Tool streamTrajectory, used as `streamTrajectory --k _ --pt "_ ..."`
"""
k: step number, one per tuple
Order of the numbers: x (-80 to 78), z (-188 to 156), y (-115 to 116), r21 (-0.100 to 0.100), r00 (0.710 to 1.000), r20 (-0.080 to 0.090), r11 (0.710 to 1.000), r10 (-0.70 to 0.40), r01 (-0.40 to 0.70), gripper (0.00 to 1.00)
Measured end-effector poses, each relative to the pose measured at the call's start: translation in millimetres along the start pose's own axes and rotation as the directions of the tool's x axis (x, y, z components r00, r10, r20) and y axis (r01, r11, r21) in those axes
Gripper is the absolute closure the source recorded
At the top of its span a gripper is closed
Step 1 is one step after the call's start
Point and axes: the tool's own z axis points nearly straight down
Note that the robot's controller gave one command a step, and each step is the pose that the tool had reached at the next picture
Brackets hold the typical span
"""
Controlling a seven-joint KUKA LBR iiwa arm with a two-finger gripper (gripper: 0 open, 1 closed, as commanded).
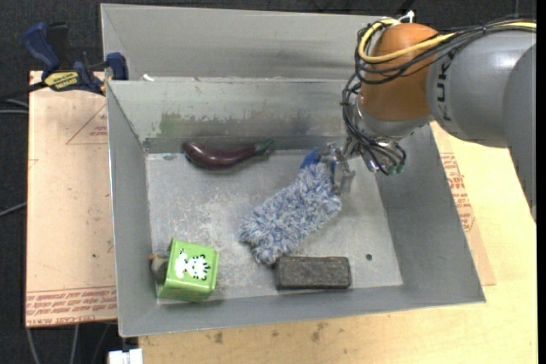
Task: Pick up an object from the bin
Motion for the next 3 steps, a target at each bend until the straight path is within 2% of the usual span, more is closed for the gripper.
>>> streamTrajectory --k 3 --pt "-10.3 5.5 9.4 0.004 0.999 0.004 0.999 0.037 -0.037 1.0"
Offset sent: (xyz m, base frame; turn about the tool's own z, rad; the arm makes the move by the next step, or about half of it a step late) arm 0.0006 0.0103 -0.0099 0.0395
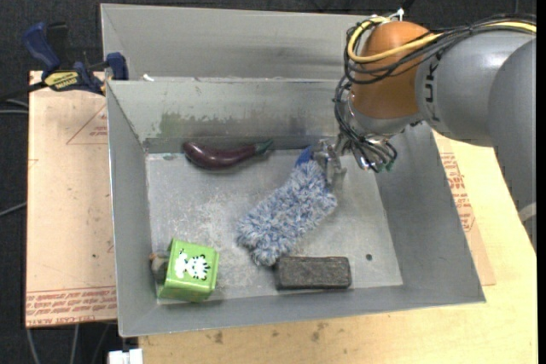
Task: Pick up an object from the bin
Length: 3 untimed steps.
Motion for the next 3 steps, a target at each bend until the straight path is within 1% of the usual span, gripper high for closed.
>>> streamTrajectory --k 1,2,3 --pt "-3.0 -4.5 3.2 -0.002 1.0 -0.002 1.0 0.001 -0.001 1.0" --pt "2.3 -7.6 2.6 -0.004 1.0 -0.004 1.0 0.021 -0.021 1.0" --pt "0.7 -11.0 1.1 -0.004 1.0 -0.004 1.0 0.019 -0.019 1.0"
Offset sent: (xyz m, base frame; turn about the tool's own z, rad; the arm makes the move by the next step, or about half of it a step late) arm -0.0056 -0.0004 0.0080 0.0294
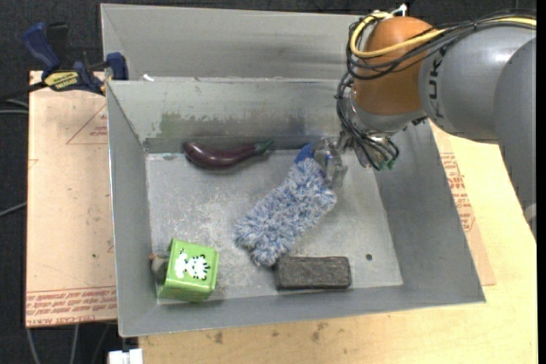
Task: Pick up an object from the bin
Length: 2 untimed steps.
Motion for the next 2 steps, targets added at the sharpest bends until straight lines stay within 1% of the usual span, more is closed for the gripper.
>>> streamTrajectory --k 1,2 --pt "-3.3 -10.2 5.4 0.0 1.0 0.0 1.0 0.004 -0.004 1.0" --pt "-3.8 -11.5 7.4 0.0 1.0 0.001 1.0 0.008 -0.008 1.0"
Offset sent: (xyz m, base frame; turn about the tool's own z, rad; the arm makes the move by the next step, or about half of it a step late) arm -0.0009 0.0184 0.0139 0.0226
